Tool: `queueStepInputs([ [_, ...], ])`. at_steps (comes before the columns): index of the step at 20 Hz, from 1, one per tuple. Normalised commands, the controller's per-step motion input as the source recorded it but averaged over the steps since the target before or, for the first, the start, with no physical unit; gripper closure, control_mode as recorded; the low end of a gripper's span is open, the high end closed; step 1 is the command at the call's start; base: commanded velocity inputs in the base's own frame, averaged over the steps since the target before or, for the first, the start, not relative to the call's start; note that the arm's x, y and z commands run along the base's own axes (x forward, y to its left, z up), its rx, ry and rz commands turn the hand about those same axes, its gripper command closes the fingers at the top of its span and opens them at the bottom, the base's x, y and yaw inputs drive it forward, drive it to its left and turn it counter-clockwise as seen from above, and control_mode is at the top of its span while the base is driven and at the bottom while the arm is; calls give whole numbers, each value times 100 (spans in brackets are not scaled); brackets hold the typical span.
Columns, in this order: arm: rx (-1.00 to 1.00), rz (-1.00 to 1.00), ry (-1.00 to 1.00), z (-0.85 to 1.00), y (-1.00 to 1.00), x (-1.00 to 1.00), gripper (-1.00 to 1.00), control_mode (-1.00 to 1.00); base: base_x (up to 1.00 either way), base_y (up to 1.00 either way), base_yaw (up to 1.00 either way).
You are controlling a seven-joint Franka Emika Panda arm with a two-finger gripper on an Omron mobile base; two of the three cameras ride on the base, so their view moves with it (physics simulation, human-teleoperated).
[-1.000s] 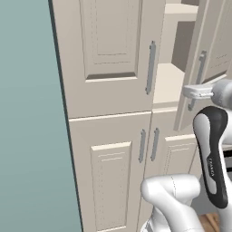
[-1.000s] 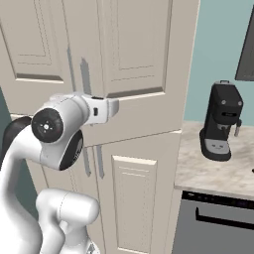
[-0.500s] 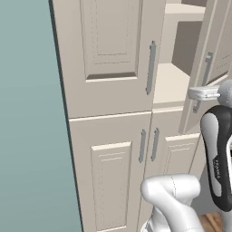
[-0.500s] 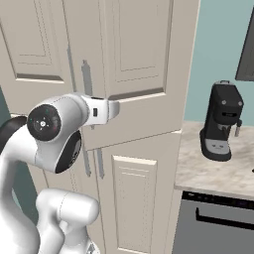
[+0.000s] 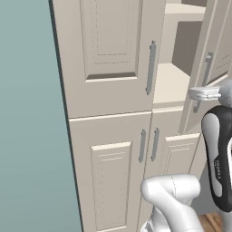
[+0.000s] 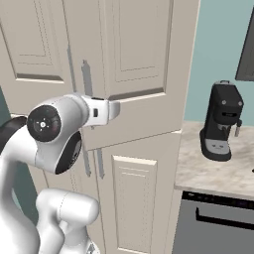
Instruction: Retrieve the tupperware from the cabinet, then place the raw meat into the tupperware to avoid contamination.
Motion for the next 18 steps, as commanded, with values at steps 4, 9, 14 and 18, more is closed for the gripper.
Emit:
queueStepInputs([
  [4, 0, 0, 0, 0, -19, -28, -100, -100, 0, 0, 0],
  [9, 0, 0, -1, 2, -9, -39, -100, -100, 0, 0, 0],
  [14, -1, 2, -1, 7, 2, -38, -100, -100, 0, 0, 0],
  [18, -5, 3, 0, 6, 18, -28, -100, -100, 0, 0, 0],
])
